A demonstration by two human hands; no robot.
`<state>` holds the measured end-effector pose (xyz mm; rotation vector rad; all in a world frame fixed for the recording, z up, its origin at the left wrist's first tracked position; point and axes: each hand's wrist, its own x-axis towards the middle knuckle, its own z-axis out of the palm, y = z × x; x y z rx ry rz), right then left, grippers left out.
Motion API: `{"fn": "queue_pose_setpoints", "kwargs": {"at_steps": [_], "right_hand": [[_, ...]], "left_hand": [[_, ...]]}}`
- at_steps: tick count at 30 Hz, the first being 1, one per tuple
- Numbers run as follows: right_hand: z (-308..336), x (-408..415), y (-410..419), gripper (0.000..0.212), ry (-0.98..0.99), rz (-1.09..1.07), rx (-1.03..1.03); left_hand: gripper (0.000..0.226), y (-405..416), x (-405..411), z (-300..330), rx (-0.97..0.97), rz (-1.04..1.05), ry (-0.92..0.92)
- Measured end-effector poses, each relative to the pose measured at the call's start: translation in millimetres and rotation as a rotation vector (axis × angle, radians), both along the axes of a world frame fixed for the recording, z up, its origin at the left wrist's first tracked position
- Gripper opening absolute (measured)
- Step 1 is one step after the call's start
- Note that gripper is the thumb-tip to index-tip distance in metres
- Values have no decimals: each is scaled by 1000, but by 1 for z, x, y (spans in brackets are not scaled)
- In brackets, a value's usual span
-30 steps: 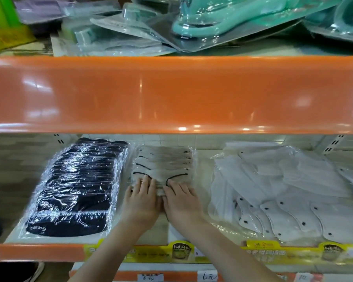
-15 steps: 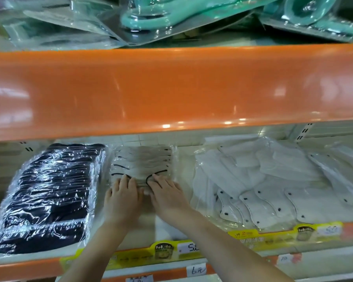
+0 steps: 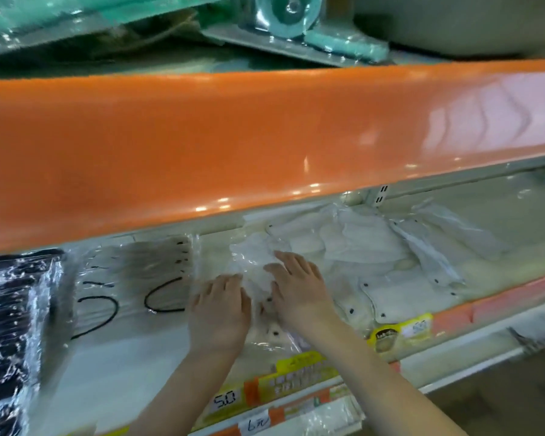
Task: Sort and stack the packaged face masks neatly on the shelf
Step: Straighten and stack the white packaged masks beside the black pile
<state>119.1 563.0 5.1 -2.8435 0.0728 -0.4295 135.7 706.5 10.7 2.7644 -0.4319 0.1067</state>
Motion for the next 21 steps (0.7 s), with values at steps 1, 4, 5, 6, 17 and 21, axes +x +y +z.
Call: {"fn": "queue_pose_setpoints", "kwargs": {"at_steps": [1,4,5,6,17,21], "right_hand": [[1,-3,-14,33,1,-32,-13],[6,-10,-55,41,59,-149,-46],[7,-11,-69,47,109,-176,-62],[8,-13,-82,55,177,-202,-50],[-15,-17,-153,65,316,-366,-10],[-17,-18,-168,58,325,-367,-22]], "left_hand": [[39,-14,-1,0,-1,-31,4],[40,-54,2,-1,8,-126,-5],[39,-68,3,-2,3,-149,-1],[39,-81,4,-3,7,-177,2],[63,-155,50,-15,210,-305,31],[65,-151,56,-26,284,-285,4]]}}
